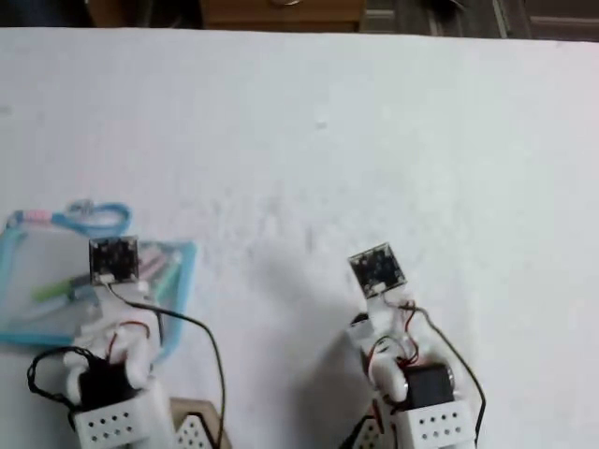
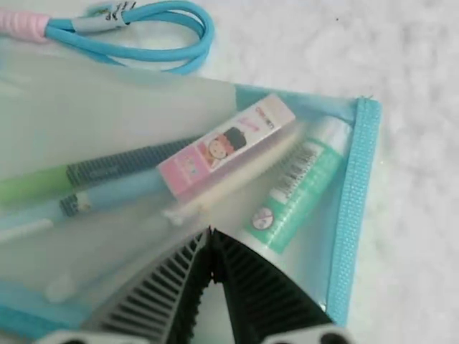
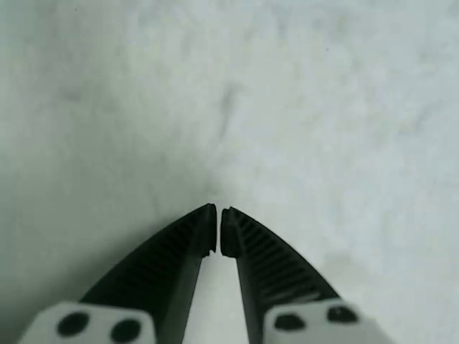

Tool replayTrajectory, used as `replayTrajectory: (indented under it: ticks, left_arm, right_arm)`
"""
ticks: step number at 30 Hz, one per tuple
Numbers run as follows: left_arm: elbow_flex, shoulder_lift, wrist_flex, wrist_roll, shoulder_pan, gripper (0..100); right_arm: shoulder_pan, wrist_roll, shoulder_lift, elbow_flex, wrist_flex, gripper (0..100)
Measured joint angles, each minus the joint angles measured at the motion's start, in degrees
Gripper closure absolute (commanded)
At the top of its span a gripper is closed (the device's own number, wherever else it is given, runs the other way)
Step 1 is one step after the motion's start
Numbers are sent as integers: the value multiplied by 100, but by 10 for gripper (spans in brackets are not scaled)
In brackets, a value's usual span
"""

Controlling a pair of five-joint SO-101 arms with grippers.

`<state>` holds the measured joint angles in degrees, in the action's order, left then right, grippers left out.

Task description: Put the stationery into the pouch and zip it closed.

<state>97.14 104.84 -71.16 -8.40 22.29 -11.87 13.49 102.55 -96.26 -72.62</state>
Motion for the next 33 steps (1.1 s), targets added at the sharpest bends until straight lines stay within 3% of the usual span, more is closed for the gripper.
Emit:
replayTrajectory:
  ticks: [11, 16, 23, 33]
  left_arm:
    - [0, 0, 53, 0, 0, 972]
    - [0, -62, 1011, 0, 79, 976]
    - [0, 0, -44, 0, -123, 976]
    - [0, 0, -167, 0, -141, 976]
  right_arm:
    - [0, 0, 0, 0, 0, 974]
    - [0, 0, 0, 0, 0, 974]
    - [0, 0, 0, 0, 0, 974]
    - [0, 0, 0, 0, 0, 974]
